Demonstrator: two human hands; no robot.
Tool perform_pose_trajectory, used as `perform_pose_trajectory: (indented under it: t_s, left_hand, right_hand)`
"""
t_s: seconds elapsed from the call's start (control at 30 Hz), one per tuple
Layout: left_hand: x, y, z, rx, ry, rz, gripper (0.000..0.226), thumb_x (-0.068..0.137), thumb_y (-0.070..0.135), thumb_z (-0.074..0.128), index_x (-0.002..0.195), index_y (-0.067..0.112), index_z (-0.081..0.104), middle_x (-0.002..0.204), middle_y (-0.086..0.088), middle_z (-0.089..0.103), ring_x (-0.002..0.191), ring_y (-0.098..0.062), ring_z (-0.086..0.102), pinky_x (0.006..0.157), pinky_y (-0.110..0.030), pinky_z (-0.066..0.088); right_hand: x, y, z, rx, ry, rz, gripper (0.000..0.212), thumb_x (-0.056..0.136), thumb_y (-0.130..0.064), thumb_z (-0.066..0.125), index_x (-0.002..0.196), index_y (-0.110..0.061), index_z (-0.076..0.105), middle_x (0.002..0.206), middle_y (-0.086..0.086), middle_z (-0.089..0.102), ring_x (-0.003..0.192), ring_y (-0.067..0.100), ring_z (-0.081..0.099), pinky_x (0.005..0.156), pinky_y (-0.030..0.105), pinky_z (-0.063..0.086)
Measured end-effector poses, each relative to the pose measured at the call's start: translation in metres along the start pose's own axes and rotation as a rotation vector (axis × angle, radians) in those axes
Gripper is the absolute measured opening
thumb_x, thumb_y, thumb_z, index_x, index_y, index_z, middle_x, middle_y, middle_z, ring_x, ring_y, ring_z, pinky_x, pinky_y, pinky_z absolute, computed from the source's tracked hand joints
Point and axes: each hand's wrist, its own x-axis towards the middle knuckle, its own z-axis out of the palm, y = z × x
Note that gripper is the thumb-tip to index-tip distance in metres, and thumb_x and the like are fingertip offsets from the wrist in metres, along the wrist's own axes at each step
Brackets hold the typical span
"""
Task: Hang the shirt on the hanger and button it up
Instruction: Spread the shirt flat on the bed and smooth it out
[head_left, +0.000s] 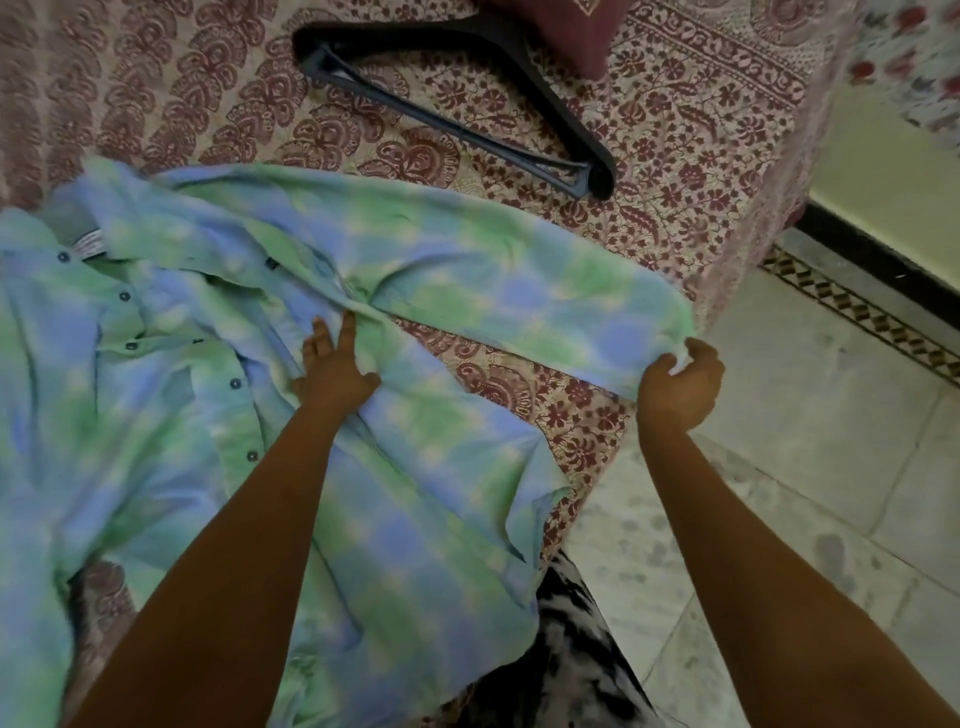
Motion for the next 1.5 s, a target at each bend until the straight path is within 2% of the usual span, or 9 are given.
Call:
perform_pose_trajectory:
  t_s: [0.2, 0.33, 0.73, 0.93, 1.03, 1.1, 1.17, 1.3, 1.5]
  left_hand:
    - [-0.015, -0.023, -0.018, -0.358, 0.112, 0.164, 0.07, 0.075, 0.035, 0.05, 0.139, 0.008, 0.037, 0.147, -0.02, 0.034, 0.137, -0.03, 0.034, 0.109, -0.031, 0.027]
    - [-0.029, -0.06, -0.046, -0.602, 0.374, 0.133, 0.041, 0.077, 0.024, 0.048, 0.109, 0.006, 0.065, 0.099, -0.017, 0.065, 0.085, -0.029, 0.064, 0.082, -0.026, 0.05]
    - [0.043, -0.202, -0.139, -0.542, 0.947, -0.313, 0.028, 0.095, 0.018, 0.045, 0.117, 0.017, 0.061, 0.124, -0.01, 0.06, 0.112, -0.03, 0.056, 0.087, -0.036, 0.045]
    - [0.1, -0.269, -0.169, -0.425, 0.687, -0.491, 0.043, 0.09, 0.03, 0.053, 0.131, 0.021, 0.046, 0.132, -0.018, 0.051, 0.125, -0.039, 0.042, 0.104, -0.047, 0.033]
    - [0.114, -0.286, -0.17, -0.434, 0.528, -0.418, 0.036, 0.087, 0.032, 0.058, 0.116, 0.011, 0.055, 0.118, -0.023, 0.059, 0.112, -0.039, 0.053, 0.099, -0.044, 0.039]
    - [0.12, -0.295, -0.186, -0.444, 0.566, -0.334, 0.027, 0.089, 0.024, 0.058, 0.102, 0.0, 0.062, 0.105, -0.027, 0.062, 0.101, -0.038, 0.058, 0.083, -0.035, 0.041]
    - [0.124, -0.304, -0.212, -0.438, 0.635, -0.284, 0.025, 0.09, 0.021, 0.057, 0.094, -0.004, 0.064, 0.088, -0.025, 0.06, 0.09, -0.033, 0.059, 0.072, -0.03, 0.035]
    - [0.146, -0.318, -0.26, -0.379, 0.754, -0.267, 0.022, 0.087, 0.025, 0.06, 0.093, 0.006, 0.067, 0.088, -0.019, 0.062, 0.093, -0.034, 0.06, 0.079, -0.037, 0.044]
    - [0.162, -0.3, -0.251, -0.252, 0.847, -0.421, 0.03, 0.084, 0.007, 0.053, 0.112, 0.018, 0.056, 0.119, -0.019, 0.054, 0.115, -0.036, 0.05, 0.097, -0.046, 0.038]
  right_hand:
    - [-0.083, -0.063, 0.049, 0.13, -0.32, -0.489, 0.035, 0.082, -0.015, 0.043, 0.111, -0.006, 0.059, 0.111, 0.019, 0.059, 0.102, 0.037, 0.055, 0.087, 0.042, 0.043]
    - [-0.136, -0.114, 0.084, 0.197, -0.554, -0.784, 0.039, 0.081, -0.023, 0.036, 0.101, -0.004, 0.063, 0.099, 0.018, 0.064, 0.091, 0.038, 0.06, 0.08, 0.041, 0.046]
    - [-0.221, -0.28, 0.224, 0.109, -0.601, -1.043, 0.032, 0.089, -0.004, 0.041, 0.115, -0.012, 0.059, 0.117, 0.012, 0.061, 0.109, 0.031, 0.054, 0.085, 0.04, 0.041]
    - [-0.234, -0.335, 0.287, -0.188, -0.683, -1.085, 0.041, 0.092, -0.017, 0.046, 0.132, -0.012, 0.044, 0.135, 0.016, 0.047, 0.115, 0.036, 0.05, 0.085, 0.042, 0.043]
    - [-0.237, -0.348, 0.302, -0.248, -0.775, -1.106, 0.017, 0.088, -0.02, 0.053, 0.094, -0.009, 0.063, 0.096, 0.022, 0.06, 0.088, 0.033, 0.059, 0.069, 0.034, 0.04]
    - [-0.237, -0.368, 0.305, -0.16, -0.706, -1.062, 0.023, 0.086, -0.021, 0.057, 0.067, -0.007, 0.059, 0.077, 0.025, 0.057, 0.074, 0.032, 0.055, 0.063, 0.03, 0.032]
    - [-0.238, -0.391, 0.308, -0.056, -0.642, -1.042, 0.024, 0.085, -0.023, 0.06, 0.076, -0.001, 0.065, 0.084, 0.029, 0.063, 0.081, 0.036, 0.06, 0.064, 0.031, 0.033]
    - [-0.251, -0.425, 0.325, 0.014, -0.65, -1.004, 0.021, 0.086, -0.021, 0.056, 0.072, -0.006, 0.059, 0.081, 0.022, 0.057, 0.077, 0.024, 0.053, 0.069, 0.034, 0.04]
    - [-0.26, -0.397, 0.34, 0.072, -0.762, -1.223, 0.05, 0.083, -0.017, 0.051, 0.129, -0.001, 0.043, 0.133, 0.026, 0.037, 0.107, 0.039, 0.053, 0.082, 0.038, 0.043]
